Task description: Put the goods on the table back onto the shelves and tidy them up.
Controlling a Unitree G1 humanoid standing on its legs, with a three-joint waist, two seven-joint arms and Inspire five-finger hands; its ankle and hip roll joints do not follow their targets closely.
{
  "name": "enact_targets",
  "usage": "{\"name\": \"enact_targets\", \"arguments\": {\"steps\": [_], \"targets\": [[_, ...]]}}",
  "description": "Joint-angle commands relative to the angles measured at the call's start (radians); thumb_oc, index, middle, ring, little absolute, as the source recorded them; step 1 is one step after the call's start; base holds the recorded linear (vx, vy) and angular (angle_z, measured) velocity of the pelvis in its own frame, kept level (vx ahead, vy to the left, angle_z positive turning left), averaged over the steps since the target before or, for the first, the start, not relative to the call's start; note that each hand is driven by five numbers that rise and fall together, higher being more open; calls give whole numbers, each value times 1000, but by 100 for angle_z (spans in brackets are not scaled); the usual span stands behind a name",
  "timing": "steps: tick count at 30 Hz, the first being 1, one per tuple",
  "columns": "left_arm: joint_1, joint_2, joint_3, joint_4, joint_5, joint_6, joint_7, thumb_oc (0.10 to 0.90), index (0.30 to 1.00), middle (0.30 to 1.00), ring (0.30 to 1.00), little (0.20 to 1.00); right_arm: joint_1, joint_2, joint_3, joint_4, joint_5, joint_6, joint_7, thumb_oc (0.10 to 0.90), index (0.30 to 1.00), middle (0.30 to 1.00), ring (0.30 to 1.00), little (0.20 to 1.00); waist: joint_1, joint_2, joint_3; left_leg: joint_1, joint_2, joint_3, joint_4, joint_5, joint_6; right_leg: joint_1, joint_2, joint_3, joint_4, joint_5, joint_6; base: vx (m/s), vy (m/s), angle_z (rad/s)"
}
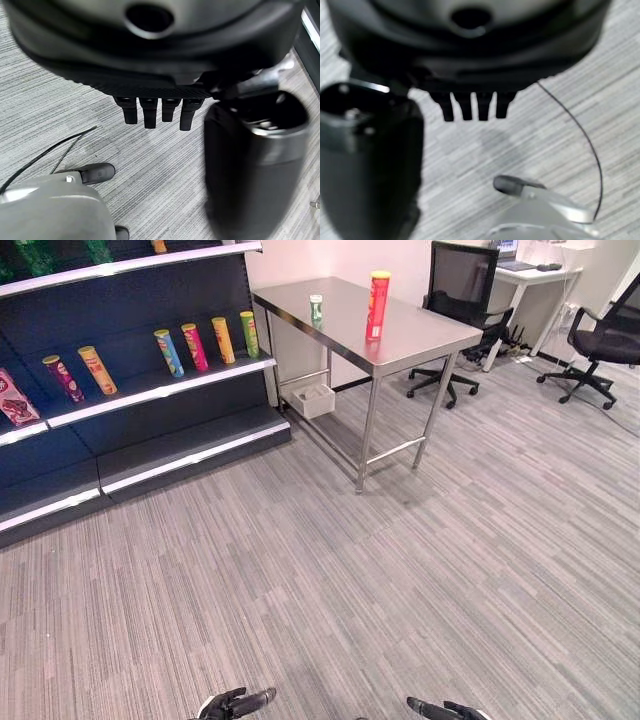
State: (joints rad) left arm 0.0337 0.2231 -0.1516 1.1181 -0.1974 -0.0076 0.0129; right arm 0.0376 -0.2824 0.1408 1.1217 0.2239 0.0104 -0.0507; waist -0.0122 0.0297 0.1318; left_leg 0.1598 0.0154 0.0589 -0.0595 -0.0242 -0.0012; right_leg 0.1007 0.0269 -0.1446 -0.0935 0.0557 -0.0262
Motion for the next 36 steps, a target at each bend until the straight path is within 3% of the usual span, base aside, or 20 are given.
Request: {"name": "enact_targets", "arguments": {"steps": [1, 18, 22, 25, 26, 27, 29, 31, 32, 33, 35, 36], "targets": [[-44, 28, 1, -15, -32, -53, 4, 800, 900, 900, 900, 900, -31, -52, 7, -39, 27, -33, -11, 800, 900, 900, 900, 900, 4, -37, -2, 0, 23, 5, -28, 3, -57, 38, -92, 8, 6, -30, 156, 0, 0, 0], [-49, 36, 6, -13, -38, -46, 3, 800, 900, 900, 900, 900, -40, -59, 30, -46, 18, -28, 4, 800, 900, 900, 900, 900, 11, -40, 7, -1, 28, -6, -28, 2, -57, 36, -84, 7, 6, -37, 148, 4, -9, 0], [-55, 40, 8, -24, -55, -46, 5, 800, 900, 900, 900, 900, -45, -60, 30, -48, 26, -31, 6, 800, 900, 900, 900, 900, 13, -52, 27, -38, 36, -16, 33, -13, -58, 29, -79, 8, 7, -39, 140, 17, -79, 1], [-72, 46, 5, -59, -90, -51, 16, 800, 900, 900, 900, 900, -58, -71, 34, -61, 44, -40, -2, 800, 900, 900, 900, 900, 21, -65, 71, -157, 24, -36, 204, -39, -68, -4, -76, 6, 38, -58, 115, -76, -148, 15], [-71, 47, 10, -73, -112, -52, 20, 800, 900, 900, 900, 900, -54, -77, 35, -77, 51, -44, -4, 800, 900, 900, 900, 900, 29, -70, 99, -234, 18, -55, 334, -27, -73, -11, -71, 6, 56, -71, 95, -105, -256, 22], [-82, 39, 3, -93, -134, -54, 33, 800, 900, 900, 900, 900, -56, -91, 32, -124, 69, -50, -14, 800, 900, 900, 900, 900, 35, -71, 164, -401, 13, -87, 576, 85, -77, -19, -63, -11, 88, -88, 65, -89, -223, 27], [-81, 34, 1, -82, -137, -57, 38, 800, 900, 900, 900, 900, -61, -93, 35, -123, 76, -47, -20, 800, 900, 900, 900, 900, 37, -71, 176, -457, 19, -65, 615, 88, -68, -14, -57, -24, 88, -105, 56, 69, -122, 53], [-73, 23, -3, -77, -131, -56, 31, 800, 900, 900, 900, 900, -60, -92, 33, -115, 80, -48, -21, 800, 900, 900, 900, 900, 51, -69, 161, -485, 3, -40, 476, 54, -55, 12, -53, -25, 60, -119, 70, 300, 4, 19], [-63, 19, -7, -78, -125, -54, 26, 800, 900, 900, 900, 900, -63, -93, 35, -116, 79, -49, -20, 800, 900, 900, 900, 900, 61, -64, 148, -491, 7, -37, 384, 70, -58, 26, -46, -24, 41, -125, 78, 245, 41, 16], [-63, 19, -7, -79, -124, -54, 26, 800, 900, 900, 900, 900, -62, -93, 35, -116, 79, -49, -20, 800, 900, 900, 900, 900, 62, -67, 149, -484, 5, -35, 377, 72, -57, 29, -49, -22, 39, -125, 78, 298, 63, -2], [-56, 22, -11, -67, -101, -56, 22, 800, 900, 900, 900, 900, -73, -93, 48, -114, 67, -53, -23, 800, 900, 900, 900, 900, 100, -45, 128, -528, 32, -31, 64, 195, -83, 95, -27, -2, 6, -165, 92, 448, 109, -20], [-55, 22, -11, -67, -101, -57, 22, 800, 900, 900, 900, 900, -73, -93, 49, -114, 67, -53, -23, 800, 900, 900, 900, 900, 101, -49, 131, -521, 29, -28, 56, 198, -83, 99, -31, -1, 6, -167, 92, 562, 139, 0]]}}
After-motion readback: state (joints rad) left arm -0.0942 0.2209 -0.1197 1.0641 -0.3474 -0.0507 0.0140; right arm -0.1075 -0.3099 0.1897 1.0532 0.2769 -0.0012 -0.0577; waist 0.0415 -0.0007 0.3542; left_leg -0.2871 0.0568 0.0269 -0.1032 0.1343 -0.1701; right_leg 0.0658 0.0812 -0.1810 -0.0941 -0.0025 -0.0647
